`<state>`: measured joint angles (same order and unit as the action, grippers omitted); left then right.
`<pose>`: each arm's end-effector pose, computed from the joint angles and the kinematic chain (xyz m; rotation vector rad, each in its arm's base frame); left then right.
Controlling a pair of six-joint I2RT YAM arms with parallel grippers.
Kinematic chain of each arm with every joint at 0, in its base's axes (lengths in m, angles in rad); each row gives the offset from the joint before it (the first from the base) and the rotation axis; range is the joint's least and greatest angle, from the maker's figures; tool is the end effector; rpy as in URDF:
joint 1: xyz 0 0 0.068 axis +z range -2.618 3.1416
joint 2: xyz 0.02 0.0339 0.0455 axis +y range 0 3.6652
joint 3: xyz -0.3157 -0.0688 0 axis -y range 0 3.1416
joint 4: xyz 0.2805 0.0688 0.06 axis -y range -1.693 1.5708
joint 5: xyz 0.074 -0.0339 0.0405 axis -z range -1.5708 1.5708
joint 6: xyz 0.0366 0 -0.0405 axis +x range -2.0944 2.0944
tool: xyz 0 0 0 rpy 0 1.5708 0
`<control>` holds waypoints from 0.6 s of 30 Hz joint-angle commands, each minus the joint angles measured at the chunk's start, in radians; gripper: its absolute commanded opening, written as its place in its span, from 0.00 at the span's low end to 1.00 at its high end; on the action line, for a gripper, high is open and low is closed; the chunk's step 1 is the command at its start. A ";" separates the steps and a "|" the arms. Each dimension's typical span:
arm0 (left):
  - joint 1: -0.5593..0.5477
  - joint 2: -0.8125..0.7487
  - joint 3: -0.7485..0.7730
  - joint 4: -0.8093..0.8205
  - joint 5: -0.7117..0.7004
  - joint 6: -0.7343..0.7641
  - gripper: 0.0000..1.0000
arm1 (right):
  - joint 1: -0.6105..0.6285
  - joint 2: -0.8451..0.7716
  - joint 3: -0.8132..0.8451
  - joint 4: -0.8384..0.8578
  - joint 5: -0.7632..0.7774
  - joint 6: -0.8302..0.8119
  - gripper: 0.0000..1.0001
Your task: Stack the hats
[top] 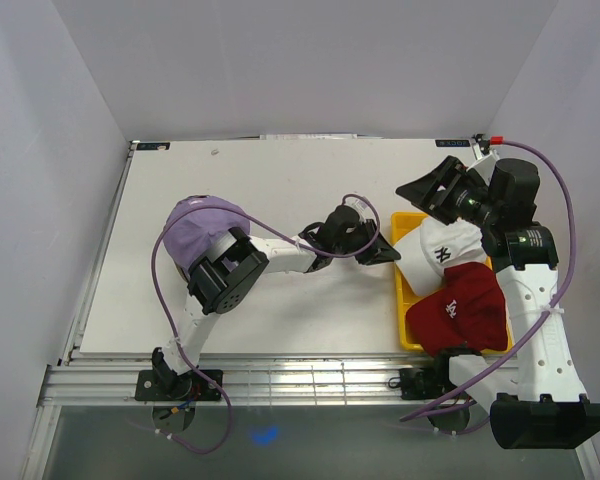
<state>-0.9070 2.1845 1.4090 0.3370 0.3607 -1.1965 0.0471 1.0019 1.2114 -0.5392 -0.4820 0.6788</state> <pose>0.3238 -0.4350 0.1721 -0.0713 2.4271 -1.5492 0.2115 0.0270 0.4620 0.2795 1.9555 0.9407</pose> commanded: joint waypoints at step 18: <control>-0.004 -0.152 -0.027 0.233 0.001 -0.115 0.00 | -0.003 0.010 0.092 0.051 -0.009 0.025 0.67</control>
<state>-0.9070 2.1563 1.4136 0.4358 0.3824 -1.2655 0.0471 1.0119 1.2282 -0.5232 -0.4816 0.6998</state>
